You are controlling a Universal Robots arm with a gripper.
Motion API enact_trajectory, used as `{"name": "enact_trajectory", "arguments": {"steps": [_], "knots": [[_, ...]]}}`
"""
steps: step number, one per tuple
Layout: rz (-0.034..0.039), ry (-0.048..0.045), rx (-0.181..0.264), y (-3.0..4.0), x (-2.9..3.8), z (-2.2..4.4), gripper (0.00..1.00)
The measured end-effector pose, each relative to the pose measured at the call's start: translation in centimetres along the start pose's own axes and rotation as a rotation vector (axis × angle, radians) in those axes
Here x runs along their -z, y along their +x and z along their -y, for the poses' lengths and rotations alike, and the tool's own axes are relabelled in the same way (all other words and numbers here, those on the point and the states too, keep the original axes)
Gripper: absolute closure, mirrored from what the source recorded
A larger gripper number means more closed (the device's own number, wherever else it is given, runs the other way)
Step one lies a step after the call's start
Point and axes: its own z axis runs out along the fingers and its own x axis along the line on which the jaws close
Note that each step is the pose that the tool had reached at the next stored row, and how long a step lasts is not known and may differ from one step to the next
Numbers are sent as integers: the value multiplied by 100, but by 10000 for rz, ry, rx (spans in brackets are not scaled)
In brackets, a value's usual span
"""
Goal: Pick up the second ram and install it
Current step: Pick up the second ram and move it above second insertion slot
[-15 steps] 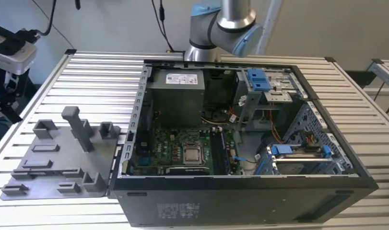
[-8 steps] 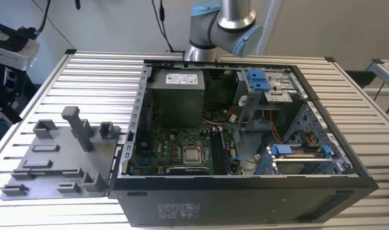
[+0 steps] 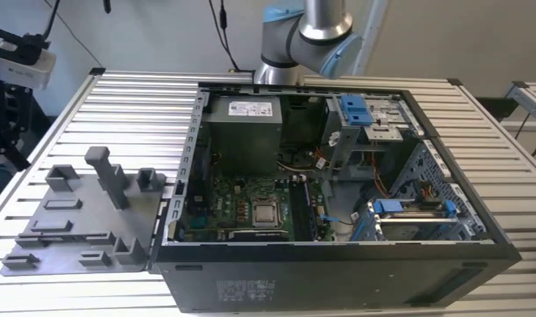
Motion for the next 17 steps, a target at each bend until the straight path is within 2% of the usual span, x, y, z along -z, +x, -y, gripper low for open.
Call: {"name": "enact_trajectory", "arguments": {"steps": [7,12,17], "knots": [[-25,36,1266,0,-6,0,89],[-18,152,2187,0,-10,0,89],[0,300,2910,0,-12,1,89]]}}
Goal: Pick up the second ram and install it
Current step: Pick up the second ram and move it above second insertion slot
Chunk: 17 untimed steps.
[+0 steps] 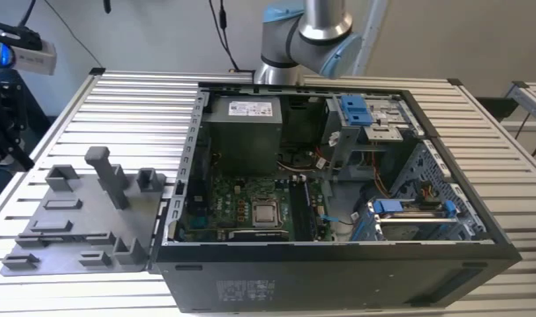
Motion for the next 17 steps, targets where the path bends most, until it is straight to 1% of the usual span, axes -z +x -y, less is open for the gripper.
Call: {"name": "enact_trajectory", "arguments": {"steps": [3,9,17], "knots": [[2,16,340,0,-1,0,89],[3,-10,801,0,-2,0,89],[2,-17,937,0,-1,0,89]]}}
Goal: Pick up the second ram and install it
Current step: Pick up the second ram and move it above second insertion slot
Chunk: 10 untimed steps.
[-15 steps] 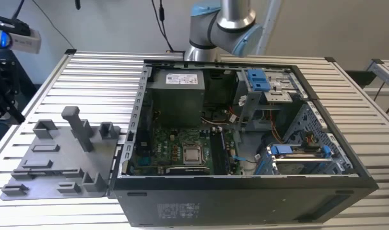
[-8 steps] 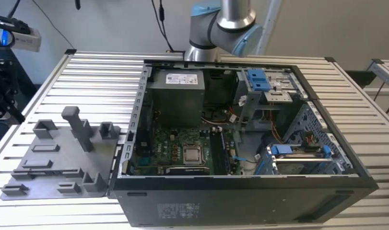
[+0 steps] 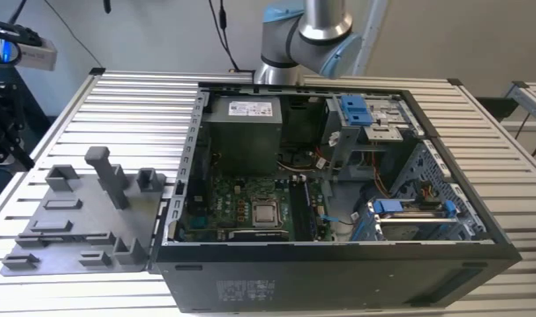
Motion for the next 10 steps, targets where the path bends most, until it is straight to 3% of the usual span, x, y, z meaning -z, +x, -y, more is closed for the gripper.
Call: {"name": "enact_trajectory", "arguments": {"steps": [2,8,10], "knots": [[1,-1,34,0,0,0,88],[1,-5,136,0,0,0,58],[1,-7,170,0,0,0,58]]}}
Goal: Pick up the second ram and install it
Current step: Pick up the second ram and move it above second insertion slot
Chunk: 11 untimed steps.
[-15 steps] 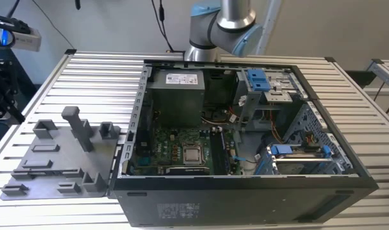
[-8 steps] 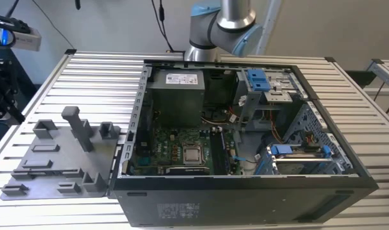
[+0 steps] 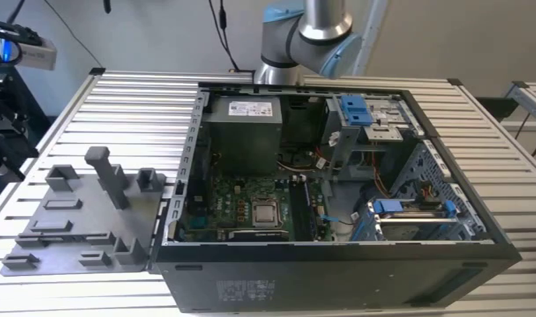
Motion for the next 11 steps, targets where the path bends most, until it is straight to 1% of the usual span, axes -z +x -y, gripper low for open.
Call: {"name": "enact_trajectory", "arguments": {"steps": [1,3,5,8,11], "knots": [[0,-1,17,0,0,0,52],[0,-1,33,0,0,0,52],[-54,-23,34,0,-10,1,52],[-116,-33,30,0,-49,0,52],[-145,-36,22,2,-101,-1,52]]}}
